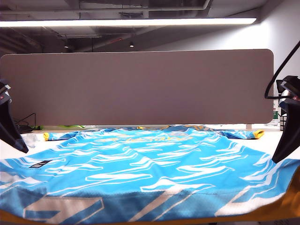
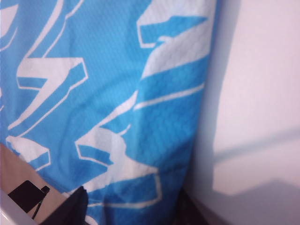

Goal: Fold the bottom side of the soccer jersey horizontally towards the center, about one-third of the way, then fold the sleeve back towards the center, creating a straight line along the edge of the the soccer jersey, and finally fold the bottom of the soccer jersey up towards the top, creating a neat rectangle.

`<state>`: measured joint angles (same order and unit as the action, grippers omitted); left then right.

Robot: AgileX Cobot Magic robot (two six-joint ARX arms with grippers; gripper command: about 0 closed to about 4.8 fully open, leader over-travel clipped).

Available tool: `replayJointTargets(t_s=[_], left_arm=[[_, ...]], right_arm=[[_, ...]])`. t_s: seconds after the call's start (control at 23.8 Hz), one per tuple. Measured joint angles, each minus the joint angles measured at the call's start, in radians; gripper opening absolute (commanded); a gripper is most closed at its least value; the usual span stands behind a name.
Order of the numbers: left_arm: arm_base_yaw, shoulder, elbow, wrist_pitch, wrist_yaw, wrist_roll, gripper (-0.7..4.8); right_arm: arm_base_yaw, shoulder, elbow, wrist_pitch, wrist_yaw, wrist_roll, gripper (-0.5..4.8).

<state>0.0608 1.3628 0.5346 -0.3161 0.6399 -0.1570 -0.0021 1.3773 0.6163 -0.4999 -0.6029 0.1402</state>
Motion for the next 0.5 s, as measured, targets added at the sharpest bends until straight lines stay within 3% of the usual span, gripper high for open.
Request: replayJointTargets(t_s=[0.21, 0.29, 0.34, 0.42, 0.5], left_arm=[[0.0, 0.005, -0.003, -0.024, 0.029, -0.001, 2.72], [0.0, 0.006, -0.004, -0.025, 0.032, -0.001, 2.29], [0.0, 0.006, -0.005, -0.026, 0.032, -0.001, 1.7], [0.0, 0.011, -0.008, -0.034, 0.031, -0.003, 0.8], [-0.001, 0.011, -0.013, -0.042, 0.031, -0.005, 0.06]], right_arm=[[0.013, 0.015, 0.001, 0.016, -0.013, 0.027, 2.52], [0.028, 0.027, 0.001, 0.039, -0.024, 0.046, 2.5], [0.035, 0.029, 0.001, 0.046, -0.024, 0.054, 1.96], [0.055, 0.035, 0.0, 0.066, -0.012, 0.073, 0.35], [0.064, 0.043, -0.01, 0.067, 0.006, 0.076, 0.15]])
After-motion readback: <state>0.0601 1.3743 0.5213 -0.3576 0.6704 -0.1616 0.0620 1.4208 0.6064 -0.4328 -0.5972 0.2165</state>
